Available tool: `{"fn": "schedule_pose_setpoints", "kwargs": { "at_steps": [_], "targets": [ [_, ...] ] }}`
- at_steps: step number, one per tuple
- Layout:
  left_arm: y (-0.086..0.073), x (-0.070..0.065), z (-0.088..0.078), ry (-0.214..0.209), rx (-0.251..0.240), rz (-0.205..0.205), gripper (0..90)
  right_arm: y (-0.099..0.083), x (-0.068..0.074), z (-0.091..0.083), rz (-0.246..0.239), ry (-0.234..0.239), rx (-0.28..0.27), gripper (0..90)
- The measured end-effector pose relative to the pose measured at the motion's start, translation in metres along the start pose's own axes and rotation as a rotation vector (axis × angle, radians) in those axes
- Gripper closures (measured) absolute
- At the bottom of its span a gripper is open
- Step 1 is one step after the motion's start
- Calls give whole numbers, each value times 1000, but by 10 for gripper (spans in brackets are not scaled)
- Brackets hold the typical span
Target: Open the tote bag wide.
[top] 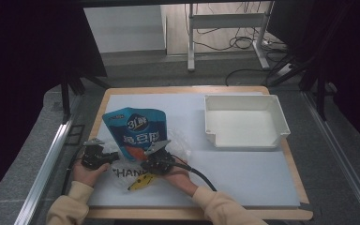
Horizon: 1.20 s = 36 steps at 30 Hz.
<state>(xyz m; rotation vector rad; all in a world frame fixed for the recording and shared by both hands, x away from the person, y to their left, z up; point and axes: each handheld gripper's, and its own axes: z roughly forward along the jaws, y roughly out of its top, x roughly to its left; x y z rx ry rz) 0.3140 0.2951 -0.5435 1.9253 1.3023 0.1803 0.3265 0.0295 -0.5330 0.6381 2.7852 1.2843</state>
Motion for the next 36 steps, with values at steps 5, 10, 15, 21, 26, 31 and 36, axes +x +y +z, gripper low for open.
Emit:
{"fn": "schedule_pose_setpoints", "kwargs": {
  "at_steps": [5,10,15,21,26,31,36],
  "targets": [
    [-1,2,2,-2,6,-6,843,-7,18,5,-20,71,36,884],
    [-1,3,2,-1,13,-8,842,-14,29,4,-51,102,50,885],
    [-1,3,3,-2,15,-10,843,-23,39,0,-76,125,65,885],
    [-2,3,4,-1,22,-7,843,-16,34,-13,-62,120,21,885],
    [-2,3,4,0,21,-8,843,4,24,-35,-48,100,-75,882],
    [-2,3,5,-2,21,-10,845,23,14,-35,-9,81,-126,882],
    [-2,3,5,-3,19,-10,845,21,16,-7,6,97,-72,880]
  ]
}}
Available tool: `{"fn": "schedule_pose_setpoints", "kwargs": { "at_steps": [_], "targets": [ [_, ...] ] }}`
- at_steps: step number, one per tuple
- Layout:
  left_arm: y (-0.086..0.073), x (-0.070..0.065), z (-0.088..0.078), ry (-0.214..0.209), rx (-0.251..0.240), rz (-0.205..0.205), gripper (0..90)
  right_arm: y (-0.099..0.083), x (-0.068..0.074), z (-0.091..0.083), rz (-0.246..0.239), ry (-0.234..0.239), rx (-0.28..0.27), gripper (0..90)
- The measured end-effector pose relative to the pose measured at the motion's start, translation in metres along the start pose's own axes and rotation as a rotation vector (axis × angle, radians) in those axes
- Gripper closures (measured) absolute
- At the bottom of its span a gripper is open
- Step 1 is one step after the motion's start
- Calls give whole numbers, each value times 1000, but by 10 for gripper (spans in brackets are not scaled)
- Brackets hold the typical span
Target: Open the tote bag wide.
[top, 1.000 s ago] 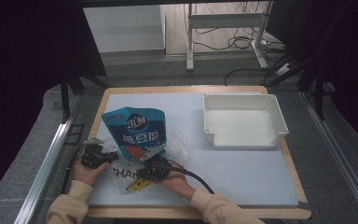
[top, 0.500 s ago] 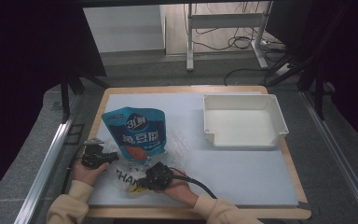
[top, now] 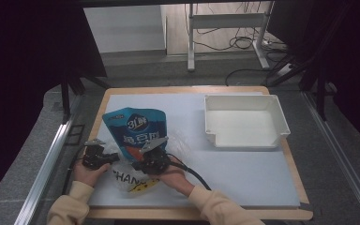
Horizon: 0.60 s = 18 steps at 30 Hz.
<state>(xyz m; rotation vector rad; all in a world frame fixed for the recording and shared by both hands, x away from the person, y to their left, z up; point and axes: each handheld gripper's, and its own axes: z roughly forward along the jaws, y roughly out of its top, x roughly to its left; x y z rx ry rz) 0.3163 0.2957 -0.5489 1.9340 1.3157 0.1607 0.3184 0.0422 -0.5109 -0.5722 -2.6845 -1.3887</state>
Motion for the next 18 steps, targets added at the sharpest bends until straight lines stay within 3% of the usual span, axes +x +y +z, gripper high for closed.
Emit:
{"fn": "schedule_pose_setpoints", "kwargs": {
  "at_steps": [2,4,7,18],
  "targets": [
    [0,0,0,0,0,1,845,-7,7,15,-10,33,50,880],
    [0,0,0,0,1,1,845,-8,10,17,-18,44,59,880],
    [0,1,0,1,4,3,846,-18,27,24,-58,87,106,880],
    [0,0,0,3,4,3,845,-33,40,31,-95,79,150,881]
  ]
}}
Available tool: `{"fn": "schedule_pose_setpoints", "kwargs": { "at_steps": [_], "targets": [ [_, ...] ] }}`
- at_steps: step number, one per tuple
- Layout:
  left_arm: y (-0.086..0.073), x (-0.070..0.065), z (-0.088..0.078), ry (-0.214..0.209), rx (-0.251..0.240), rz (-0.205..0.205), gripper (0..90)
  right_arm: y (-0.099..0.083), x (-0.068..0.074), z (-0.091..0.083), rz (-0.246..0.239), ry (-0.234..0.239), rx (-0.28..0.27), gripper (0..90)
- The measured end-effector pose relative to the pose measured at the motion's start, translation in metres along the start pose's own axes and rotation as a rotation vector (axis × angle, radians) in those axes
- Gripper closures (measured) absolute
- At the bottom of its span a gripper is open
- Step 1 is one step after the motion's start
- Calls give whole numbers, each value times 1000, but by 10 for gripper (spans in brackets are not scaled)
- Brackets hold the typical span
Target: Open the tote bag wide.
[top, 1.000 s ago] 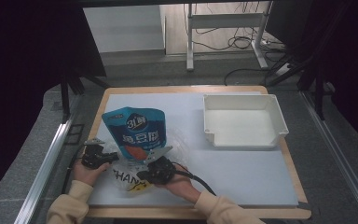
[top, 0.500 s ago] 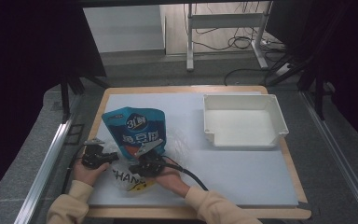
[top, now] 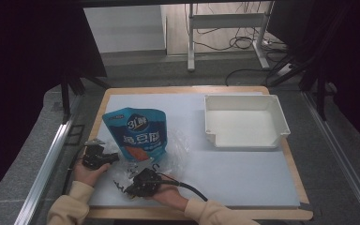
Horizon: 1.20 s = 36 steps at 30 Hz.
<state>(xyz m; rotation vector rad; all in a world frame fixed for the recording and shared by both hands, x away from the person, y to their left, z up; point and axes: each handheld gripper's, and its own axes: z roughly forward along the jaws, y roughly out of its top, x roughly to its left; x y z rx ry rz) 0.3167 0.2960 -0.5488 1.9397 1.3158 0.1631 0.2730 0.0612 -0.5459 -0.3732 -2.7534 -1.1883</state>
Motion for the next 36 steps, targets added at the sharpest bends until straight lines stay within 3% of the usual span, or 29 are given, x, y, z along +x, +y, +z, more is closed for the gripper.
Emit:
{"fn": "schedule_pose_setpoints", "kwargs": {
  "at_steps": [4,6,8,10,12,14,17,22,29,36],
  "targets": [
    [0,0,0,2,-2,0,843,5,-2,-16,3,-22,-43,881],
    [0,0,0,2,-3,0,843,8,-10,-43,9,-79,-89,880],
    [0,-1,0,2,-3,0,843,7,-13,-49,17,-93,-97,881],
    [0,-1,0,5,-3,0,843,3,-23,-65,37,-137,-116,881],
    [0,-1,0,4,-4,-2,842,-5,-36,-80,64,-216,-120,881],
    [0,-1,0,4,-5,-3,843,-12,-48,-89,107,-246,-121,880],
    [0,-1,0,4,-5,-3,843,-22,-61,-96,133,-300,-99,881],
    [-1,-1,0,6,-4,2,843,-39,-78,-95,185,-323,-62,883],
    [-2,-1,-1,8,-7,1,843,-53,-81,-97,214,-321,-38,884],
    [-2,-1,-1,10,-9,1,842,-58,-82,-103,234,-301,-63,884]
  ]
}}
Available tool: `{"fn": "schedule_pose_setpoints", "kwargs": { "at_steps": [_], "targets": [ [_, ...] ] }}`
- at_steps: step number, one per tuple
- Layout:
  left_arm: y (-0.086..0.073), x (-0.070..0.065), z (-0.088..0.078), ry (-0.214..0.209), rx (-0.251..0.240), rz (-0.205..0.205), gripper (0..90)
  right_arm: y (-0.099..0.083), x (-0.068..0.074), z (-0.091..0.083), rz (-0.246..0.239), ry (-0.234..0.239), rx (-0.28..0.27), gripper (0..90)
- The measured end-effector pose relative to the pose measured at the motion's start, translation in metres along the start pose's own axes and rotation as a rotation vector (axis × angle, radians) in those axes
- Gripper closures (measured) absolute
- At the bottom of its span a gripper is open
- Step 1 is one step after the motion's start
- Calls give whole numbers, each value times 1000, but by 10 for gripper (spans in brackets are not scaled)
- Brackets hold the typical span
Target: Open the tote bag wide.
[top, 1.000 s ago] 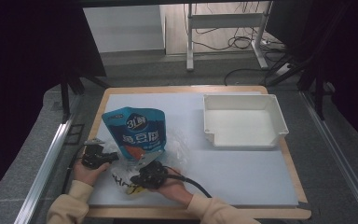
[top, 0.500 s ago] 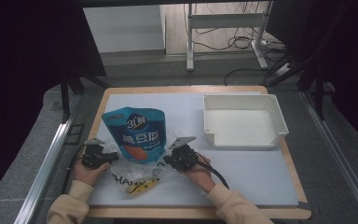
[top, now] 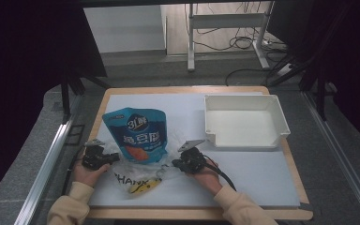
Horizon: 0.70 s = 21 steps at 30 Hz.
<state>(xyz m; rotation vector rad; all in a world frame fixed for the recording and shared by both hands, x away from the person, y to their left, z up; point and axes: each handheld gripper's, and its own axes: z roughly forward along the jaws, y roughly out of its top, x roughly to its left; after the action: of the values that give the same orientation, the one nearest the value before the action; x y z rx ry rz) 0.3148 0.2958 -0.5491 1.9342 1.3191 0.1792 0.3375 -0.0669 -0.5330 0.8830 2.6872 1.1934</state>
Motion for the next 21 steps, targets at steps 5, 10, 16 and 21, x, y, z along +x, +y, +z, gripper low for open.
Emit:
{"fn": "schedule_pose_setpoints", "kwargs": {
  "at_steps": [5,10,16,21],
  "targets": [
    [1,-1,-7,-9,-44,-7,840,14,5,-15,-10,20,-75,884],
    [1,-7,-29,-25,-136,-7,839,24,7,-33,-20,35,-148,884],
    [1,-17,-58,-44,-237,10,836,29,2,-51,-13,54,-208,884],
    [-1,-30,-73,-63,-271,31,833,32,-1,-63,-9,59,-243,883]
  ]
}}
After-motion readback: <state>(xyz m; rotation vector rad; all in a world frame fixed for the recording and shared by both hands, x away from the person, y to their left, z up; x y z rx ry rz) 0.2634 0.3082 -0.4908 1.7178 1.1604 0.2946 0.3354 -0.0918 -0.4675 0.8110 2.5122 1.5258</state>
